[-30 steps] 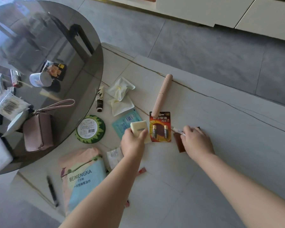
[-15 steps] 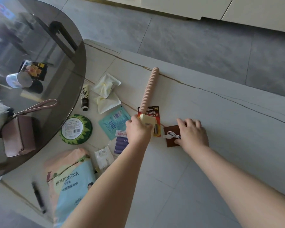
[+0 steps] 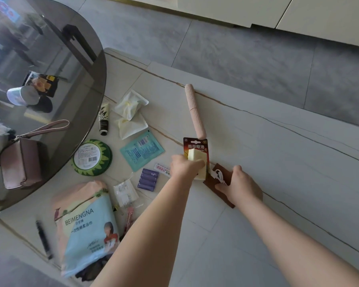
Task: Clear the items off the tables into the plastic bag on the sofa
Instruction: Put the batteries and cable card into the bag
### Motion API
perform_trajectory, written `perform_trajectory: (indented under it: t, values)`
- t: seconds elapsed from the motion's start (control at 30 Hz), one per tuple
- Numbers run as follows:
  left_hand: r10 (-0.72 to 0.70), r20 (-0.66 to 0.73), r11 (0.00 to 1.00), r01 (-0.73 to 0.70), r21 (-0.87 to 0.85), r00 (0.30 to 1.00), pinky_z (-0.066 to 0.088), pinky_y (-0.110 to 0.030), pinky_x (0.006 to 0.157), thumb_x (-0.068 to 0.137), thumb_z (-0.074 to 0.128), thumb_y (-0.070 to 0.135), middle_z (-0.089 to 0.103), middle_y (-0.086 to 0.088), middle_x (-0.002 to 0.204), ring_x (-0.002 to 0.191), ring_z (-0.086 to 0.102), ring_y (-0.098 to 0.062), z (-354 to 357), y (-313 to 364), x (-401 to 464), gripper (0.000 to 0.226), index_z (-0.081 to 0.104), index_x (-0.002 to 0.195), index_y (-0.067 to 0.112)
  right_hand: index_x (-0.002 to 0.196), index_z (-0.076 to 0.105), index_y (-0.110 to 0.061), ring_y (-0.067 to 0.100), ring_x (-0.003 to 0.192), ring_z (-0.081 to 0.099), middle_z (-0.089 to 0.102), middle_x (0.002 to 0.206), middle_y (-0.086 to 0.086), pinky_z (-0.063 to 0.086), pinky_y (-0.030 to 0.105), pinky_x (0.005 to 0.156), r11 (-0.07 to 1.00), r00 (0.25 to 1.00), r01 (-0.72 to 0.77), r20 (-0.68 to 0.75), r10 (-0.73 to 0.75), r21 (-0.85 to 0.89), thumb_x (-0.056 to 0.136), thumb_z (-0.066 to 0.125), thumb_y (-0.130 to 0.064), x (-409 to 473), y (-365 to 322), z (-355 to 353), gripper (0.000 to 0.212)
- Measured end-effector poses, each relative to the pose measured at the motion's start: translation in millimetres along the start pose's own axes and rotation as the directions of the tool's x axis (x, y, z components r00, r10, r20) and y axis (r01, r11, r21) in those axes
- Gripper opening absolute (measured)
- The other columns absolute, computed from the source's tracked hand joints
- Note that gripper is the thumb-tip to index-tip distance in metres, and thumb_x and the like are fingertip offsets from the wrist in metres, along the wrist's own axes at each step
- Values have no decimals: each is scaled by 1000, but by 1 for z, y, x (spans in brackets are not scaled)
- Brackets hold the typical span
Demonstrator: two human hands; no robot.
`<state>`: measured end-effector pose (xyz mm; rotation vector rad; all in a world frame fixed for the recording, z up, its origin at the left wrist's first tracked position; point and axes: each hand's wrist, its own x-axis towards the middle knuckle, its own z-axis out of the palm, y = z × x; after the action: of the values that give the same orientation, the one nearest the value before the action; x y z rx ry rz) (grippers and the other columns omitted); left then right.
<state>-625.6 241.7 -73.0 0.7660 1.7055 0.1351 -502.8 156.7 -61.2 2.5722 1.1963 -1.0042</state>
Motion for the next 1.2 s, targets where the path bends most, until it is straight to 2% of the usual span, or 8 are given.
perform_trajectory:
  t: [0.07, 0.13, 0.3, 0.4, 0.53, 0.73, 0.87, 1.2]
  values:
    - [-2, 15, 996, 3, -86, 1000, 43, -22, 52, 73, 77, 17, 54, -3, 92, 76, 54, -14, 0, -4, -12, 55, 41, 115, 13, 104, 49, -15, 28, 99, 60, 63, 107, 6, 41, 30, 69, 993, 998, -26, 63, 19, 116, 80, 68, -41, -6, 5, -4, 41]
    - [14, 22, 993, -12, -116, 1000, 40, -21, 50, 74, 76, 15, 52, -1, 92, 74, 51, -10, -5, -10, -26, 53, 38, 112, 18, 105, 57, -16, 25, 92, 59, 65, 103, 5, 40, 29, 68, 968, 994, -15, 110, -13, 251, 79, 69, -35, -13, 10, -9, 35]
    - [19, -30, 972, -26, -235, 999, 45, -22, 56, 79, 72, 17, 55, 2, 91, 80, 53, -11, -39, -20, -75, 45, 44, 114, 20, 108, 58, -21, 14, 76, 60, 59, 82, -9, 43, 25, 65, 842, 969, -36, 224, -101, 538, 78, 73, -16, -50, 12, -31, 33]
    - [-17, -41, 941, 2, -339, 999, 53, -29, 68, 81, 69, 17, 57, -5, 105, 95, 57, -19, -67, -24, -117, 48, 43, 121, 19, 111, 60, -17, 8, 69, 57, 59, 80, -9, 44, 21, 61, 785, 947, -50, 279, -159, 617, 78, 69, -5, -88, 5, -47, 36]
    - [-34, -76, 924, 2, -383, 996, 53, -37, 79, 83, 66, 14, 55, -10, 116, 106, 55, -27, -105, -33, -176, 52, 40, 127, 19, 116, 59, -11, 12, 73, 57, 63, 87, 1, 44, 19, 61, 752, 912, -49, 336, -235, 657, 80, 64, 3, -143, -5, -66, 38]
    - [-53, -144, 912, -11, -410, 988, 53, -38, 72, 82, 64, 13, 55, -9, 105, 95, 56, -25, -155, -50, -278, 46, 39, 120, 21, 118, 60, -8, 17, 77, 57, 64, 93, 8, 45, 24, 64, 714, 890, -2, 327, -319, 700, 80, 59, 11, -225, -27, -101, 43]
    - [-67, -153, 858, -21, -513, 986, 52, -46, 90, 80, 65, 8, 57, -11, 106, 98, 57, -27, -185, -72, -342, 42, 44, 114, 20, 121, 58, -9, 20, 78, 58, 63, 98, 11, 48, 27, 63, 717, 864, 11, 355, -358, 697, 82, 59, 8, -278, -48, -114, 43]
    - [-71, -308, 678, -181, -712, 949, 48, -54, 96, 78, 63, -1, 59, -16, 117, 108, 59, -34, -287, -161, -483, 56, 42, 127, 13, 129, 47, -5, 25, 79, 63, 62, 96, 11, 55, 29, 56, 749, 691, 157, 471, -549, 643, 82, 54, 15, -427, -136, -101, 52]
